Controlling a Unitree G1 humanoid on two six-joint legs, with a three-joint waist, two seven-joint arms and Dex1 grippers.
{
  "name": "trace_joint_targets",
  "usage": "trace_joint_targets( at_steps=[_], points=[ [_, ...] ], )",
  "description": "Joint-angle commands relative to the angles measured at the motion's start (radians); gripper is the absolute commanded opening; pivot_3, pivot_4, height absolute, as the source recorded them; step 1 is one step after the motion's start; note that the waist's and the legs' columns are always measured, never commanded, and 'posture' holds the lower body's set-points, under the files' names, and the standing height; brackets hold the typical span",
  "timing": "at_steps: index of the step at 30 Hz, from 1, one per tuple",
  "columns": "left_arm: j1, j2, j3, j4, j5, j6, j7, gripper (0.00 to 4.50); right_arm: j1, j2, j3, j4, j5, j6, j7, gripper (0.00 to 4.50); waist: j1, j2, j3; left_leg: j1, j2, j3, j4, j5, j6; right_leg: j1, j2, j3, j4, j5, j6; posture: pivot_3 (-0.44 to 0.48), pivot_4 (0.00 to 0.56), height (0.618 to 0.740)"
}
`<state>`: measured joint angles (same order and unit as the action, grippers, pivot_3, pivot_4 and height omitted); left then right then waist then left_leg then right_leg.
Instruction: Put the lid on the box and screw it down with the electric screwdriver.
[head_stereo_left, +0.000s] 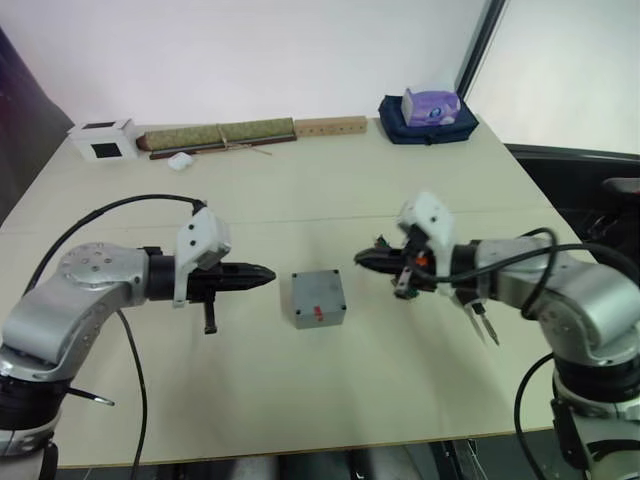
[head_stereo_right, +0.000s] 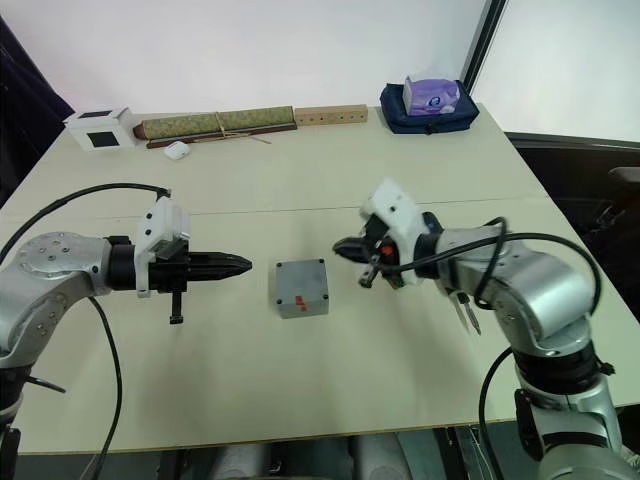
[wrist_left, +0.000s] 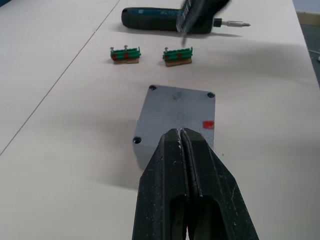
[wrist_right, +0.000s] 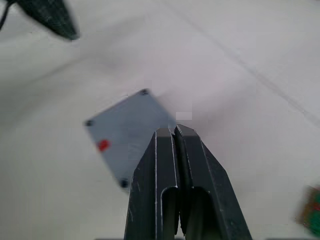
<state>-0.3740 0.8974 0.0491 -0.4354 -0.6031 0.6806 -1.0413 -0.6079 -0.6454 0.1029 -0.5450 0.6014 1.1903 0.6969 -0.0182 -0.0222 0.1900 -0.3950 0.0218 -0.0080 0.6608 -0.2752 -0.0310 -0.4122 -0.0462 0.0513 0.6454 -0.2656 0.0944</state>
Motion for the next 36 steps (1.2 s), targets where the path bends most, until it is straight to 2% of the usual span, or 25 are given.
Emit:
trace_joint_targets(
  at_steps=[1, 17, 36],
  points=[
    [-0.003, 0.007, 0.012, -0.022, 0.000, -0.017, 0.000, 0.00, -0.045, 0.006, 0.049, 0.048, -0.038, -0.070, 0.007, 0.01, 0.000, 0.000, 0.000, 0.000, 0.000, 0.000, 0.000, 0.000, 0.000, 0.000, 0.000, 0.000, 0.000, 0.000, 0.000, 0.000, 0.150, 0.740],
    [0.057, 0.019, 0.046, -0.105, -0.026, 0.025, 0.053, 0.00, -0.120, 0.037, 0.174, 0.260, -0.155, -0.227, 0.069, 0.01, -0.002, 0.000, 0.000, -0.003, 0.000, 0.000, 0.000, 0.000, 0.000, -0.003, 0.001, 0.000, 0.001, 0.001, 0.002, 0.000, 0.150, 0.740],
    [0.075, 0.014, 0.041, -0.116, -0.022, 0.016, 0.076, 0.00, -0.116, 0.032, 0.212, 0.317, -0.239, -0.269, 0.137, 0.01, -0.002, 0.000, 0.000, -0.005, 0.000, 0.000, 0.000, 0.000, 0.000, -0.006, 0.001, 0.000, 0.002, 0.002, 0.003, 0.000, 0.150, 0.740]
  ],
)
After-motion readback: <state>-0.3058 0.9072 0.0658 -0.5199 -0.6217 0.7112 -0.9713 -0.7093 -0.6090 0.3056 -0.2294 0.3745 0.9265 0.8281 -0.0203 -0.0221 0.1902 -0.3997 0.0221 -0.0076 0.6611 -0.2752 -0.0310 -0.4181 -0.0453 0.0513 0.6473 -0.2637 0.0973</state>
